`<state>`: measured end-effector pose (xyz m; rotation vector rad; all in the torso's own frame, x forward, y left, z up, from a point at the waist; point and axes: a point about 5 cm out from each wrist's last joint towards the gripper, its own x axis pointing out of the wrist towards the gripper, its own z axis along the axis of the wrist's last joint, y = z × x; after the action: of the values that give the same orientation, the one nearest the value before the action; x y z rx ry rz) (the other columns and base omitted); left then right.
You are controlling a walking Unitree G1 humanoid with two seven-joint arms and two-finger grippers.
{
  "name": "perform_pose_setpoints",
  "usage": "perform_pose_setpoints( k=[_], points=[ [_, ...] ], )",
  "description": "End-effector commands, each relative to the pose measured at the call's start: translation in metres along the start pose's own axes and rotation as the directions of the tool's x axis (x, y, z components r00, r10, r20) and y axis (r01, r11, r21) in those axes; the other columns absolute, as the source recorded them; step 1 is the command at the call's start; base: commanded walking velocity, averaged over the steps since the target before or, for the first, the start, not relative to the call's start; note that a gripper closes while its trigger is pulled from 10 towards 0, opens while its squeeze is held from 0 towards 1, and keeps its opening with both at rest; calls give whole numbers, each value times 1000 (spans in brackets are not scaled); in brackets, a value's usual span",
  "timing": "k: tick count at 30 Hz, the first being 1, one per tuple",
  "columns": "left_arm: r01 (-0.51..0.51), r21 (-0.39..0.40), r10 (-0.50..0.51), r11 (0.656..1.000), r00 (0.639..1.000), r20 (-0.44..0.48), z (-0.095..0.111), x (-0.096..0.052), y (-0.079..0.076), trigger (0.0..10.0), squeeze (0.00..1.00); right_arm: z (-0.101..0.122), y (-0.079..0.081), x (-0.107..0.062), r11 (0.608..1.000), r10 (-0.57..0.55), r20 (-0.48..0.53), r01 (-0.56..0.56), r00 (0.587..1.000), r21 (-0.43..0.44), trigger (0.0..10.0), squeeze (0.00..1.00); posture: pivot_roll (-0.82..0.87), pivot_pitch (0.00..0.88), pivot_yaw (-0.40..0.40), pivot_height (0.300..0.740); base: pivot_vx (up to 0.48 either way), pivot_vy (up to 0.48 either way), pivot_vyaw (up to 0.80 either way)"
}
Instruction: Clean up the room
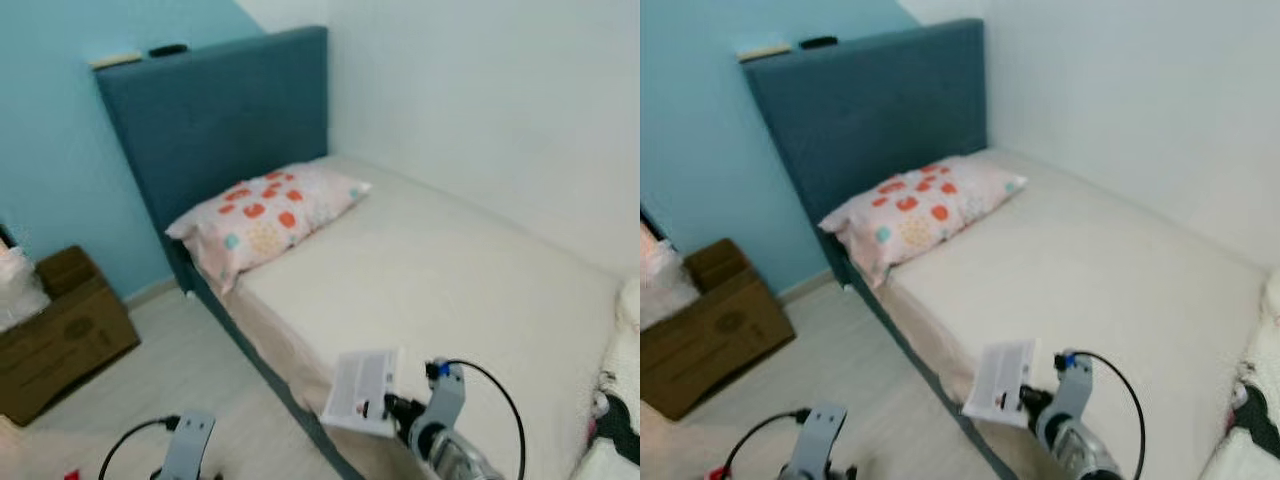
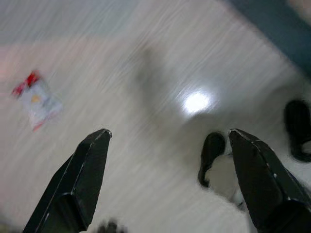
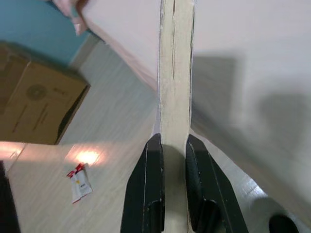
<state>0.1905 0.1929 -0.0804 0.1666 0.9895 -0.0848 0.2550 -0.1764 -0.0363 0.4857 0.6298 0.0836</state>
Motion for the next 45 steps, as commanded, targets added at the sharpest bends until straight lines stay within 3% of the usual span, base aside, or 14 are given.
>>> perform_pose_setpoints(
  k=[1,18,27,31,45],
  points=[
    [-2,11,2,1000,1000,-10,-2,0,-1,10000,0,3,0,0,1000,1,15,0,1000,-14,10000,0,15,0,5,720,0,-469,700],
    [-2,25,3,1000,1000,-21,-5,-1,1,10000,0,2,0,0,1000,-21,26,21,999,1,10000,0,21,0,12,720,0,-283,699],
    [-12,-19,12,1000,1000,-20,-4,0,-1,10000,0,2,-2,0,999,-40,27,40,999,-2,10000,0,18,0,12,720,0,-94,681],
    [4,-31,-4,1000,1000,-17,-4,0,-3,10000,0,2,-9,-2,993,-121,9,121,993,-13,10000,0,18,0,12,720,0,0,284],
    [15,-31,-16,999,1000,-14,-3,0,-4,10000,0,1,-9,-3,995,-87,3,87,996,-43,10000,0,17,0,9,720,449,0,154]
  ],
)
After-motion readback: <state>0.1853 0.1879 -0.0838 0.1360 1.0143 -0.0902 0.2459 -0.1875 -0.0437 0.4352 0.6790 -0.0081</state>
